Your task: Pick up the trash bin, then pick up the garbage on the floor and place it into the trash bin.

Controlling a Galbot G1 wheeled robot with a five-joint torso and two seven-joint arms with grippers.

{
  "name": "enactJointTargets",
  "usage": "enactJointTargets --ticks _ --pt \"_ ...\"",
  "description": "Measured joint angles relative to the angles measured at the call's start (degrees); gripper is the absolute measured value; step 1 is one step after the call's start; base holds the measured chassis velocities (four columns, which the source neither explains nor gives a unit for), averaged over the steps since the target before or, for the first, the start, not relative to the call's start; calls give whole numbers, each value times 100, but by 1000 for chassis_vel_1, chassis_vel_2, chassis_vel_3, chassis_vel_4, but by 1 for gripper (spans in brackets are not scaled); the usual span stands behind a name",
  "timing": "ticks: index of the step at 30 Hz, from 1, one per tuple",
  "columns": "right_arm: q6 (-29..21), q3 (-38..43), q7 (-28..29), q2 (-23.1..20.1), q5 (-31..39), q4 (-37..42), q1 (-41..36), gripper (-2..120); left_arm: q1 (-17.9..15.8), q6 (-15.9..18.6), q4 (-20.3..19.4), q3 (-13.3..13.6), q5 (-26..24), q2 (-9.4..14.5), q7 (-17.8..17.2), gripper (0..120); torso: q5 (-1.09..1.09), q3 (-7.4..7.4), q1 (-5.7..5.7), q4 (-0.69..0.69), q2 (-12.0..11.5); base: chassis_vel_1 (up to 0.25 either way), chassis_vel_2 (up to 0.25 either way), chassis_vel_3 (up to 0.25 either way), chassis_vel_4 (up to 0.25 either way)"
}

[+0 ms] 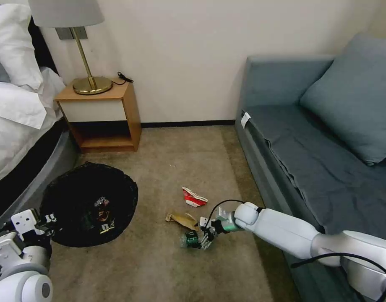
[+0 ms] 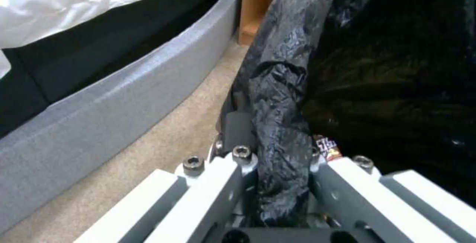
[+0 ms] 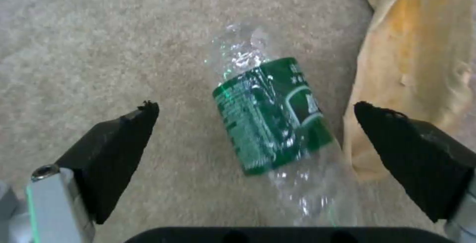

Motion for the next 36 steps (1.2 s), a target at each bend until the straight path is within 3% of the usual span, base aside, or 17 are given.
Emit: enactJointTargets --ticks 16,22,36 --pt "248 173 126 367 -202 -728 -289 99 -33 -15 44 34 -5 2 6 1 1 0 0 -1 0 0 0 0 0" --pt "273 199 190 375 -218 -723 -326 92 -33 -21 49 47 5 2 5 1 1 0 0 -1 0 0 0 0 0" --pt "343 210 221 381 -251 -722 -355 42 -33 -33 41 60 27 2 6 1 1 0 0 -1 0 0 0 0 0"
